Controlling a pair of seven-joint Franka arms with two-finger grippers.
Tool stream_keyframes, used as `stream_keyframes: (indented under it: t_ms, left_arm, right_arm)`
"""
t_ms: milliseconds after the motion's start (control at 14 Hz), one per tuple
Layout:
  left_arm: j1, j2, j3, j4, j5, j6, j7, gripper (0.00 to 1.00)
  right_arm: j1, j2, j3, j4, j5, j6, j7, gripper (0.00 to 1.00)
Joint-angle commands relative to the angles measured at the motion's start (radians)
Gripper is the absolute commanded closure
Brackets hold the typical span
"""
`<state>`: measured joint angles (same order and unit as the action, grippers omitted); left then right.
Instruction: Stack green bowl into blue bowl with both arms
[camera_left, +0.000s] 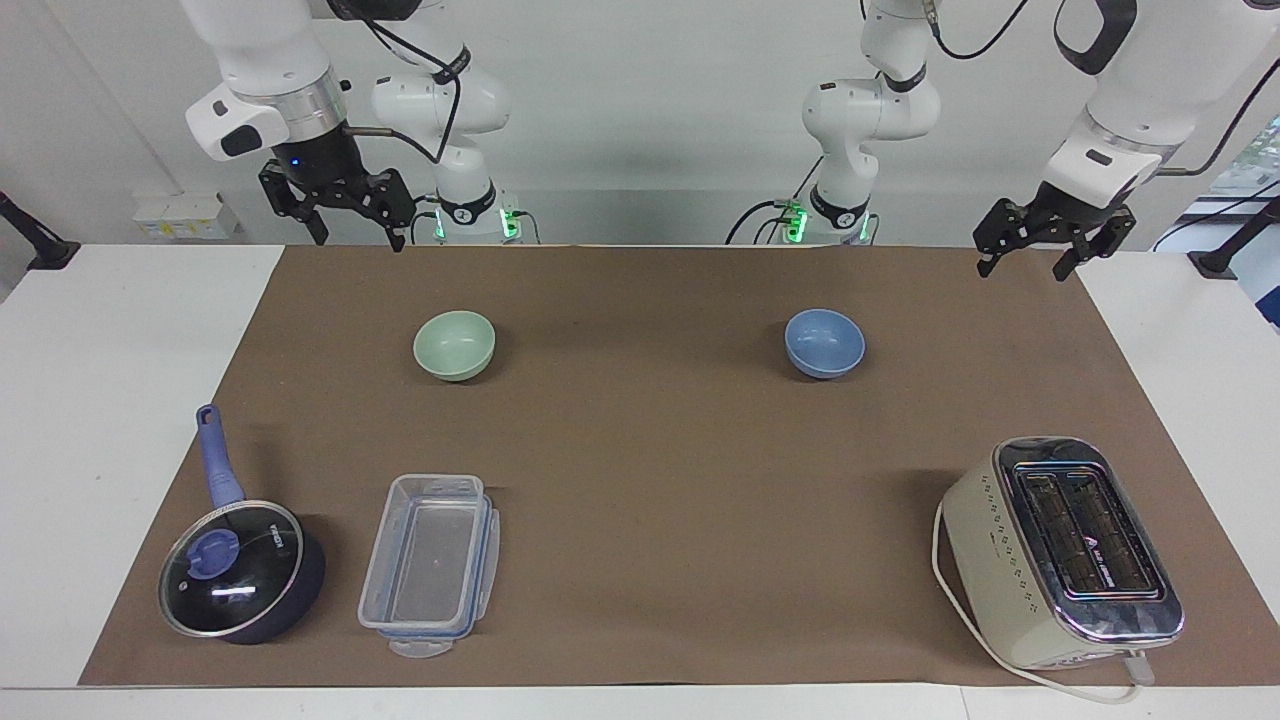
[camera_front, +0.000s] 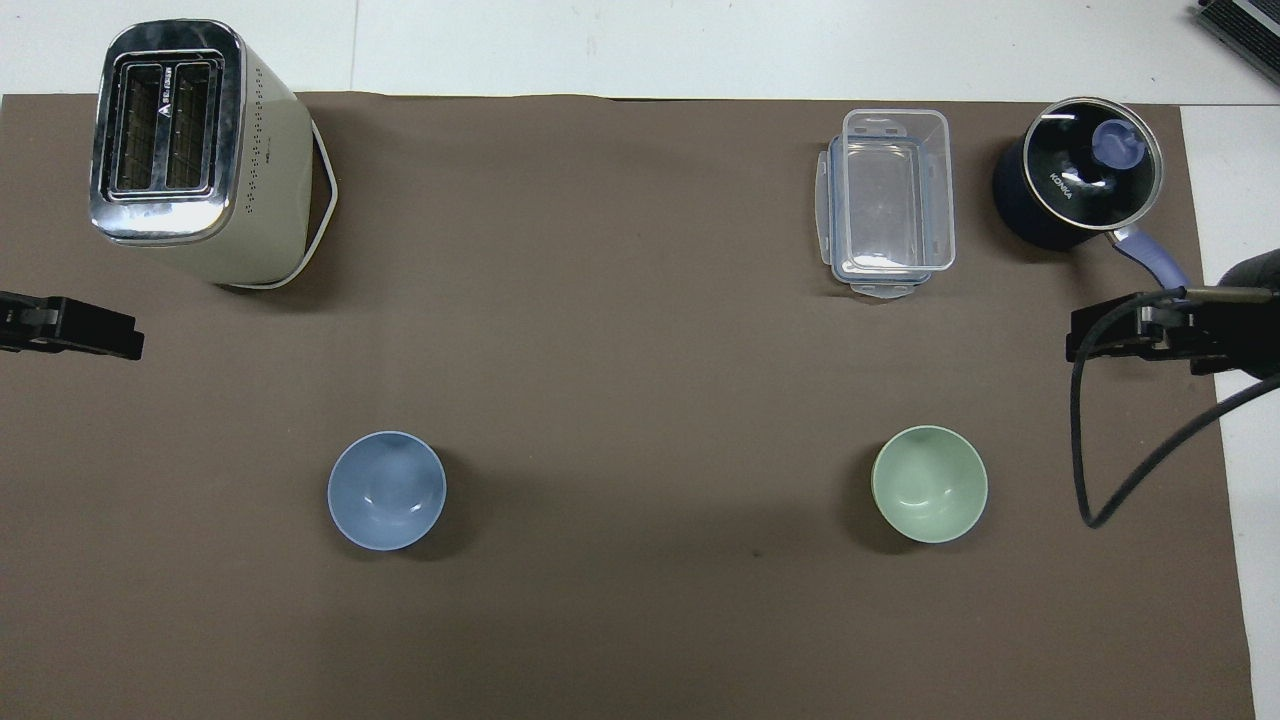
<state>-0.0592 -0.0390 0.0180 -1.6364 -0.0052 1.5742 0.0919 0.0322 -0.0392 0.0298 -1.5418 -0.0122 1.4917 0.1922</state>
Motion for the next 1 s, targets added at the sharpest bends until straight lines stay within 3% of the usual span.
stream_keyframes:
  t_ms: [0, 429, 929]
  left_arm:
    - [-0.005, -0.05, 0.003, -0.089, -0.013, 0.044, 0.003, 0.0]
    - [-0.008, -0.11, 0.002, -0.311, -0.038, 0.213, 0.003, 0.0]
    - [-0.01, -0.11, 0.0, -0.479, -0.107, 0.36, 0.072, 0.0]
  right_arm:
    - [-0.008, -0.001, -0.001, 0.009, 0.003, -0.005, -0.02, 0.0]
    - [-0.008, -0.001, -0.002, 0.009, 0.005, -0.005, -0.02, 0.0]
    - [-0.008, -0.001, -0.001, 0.009, 0.003, -0.005, -0.022, 0.0]
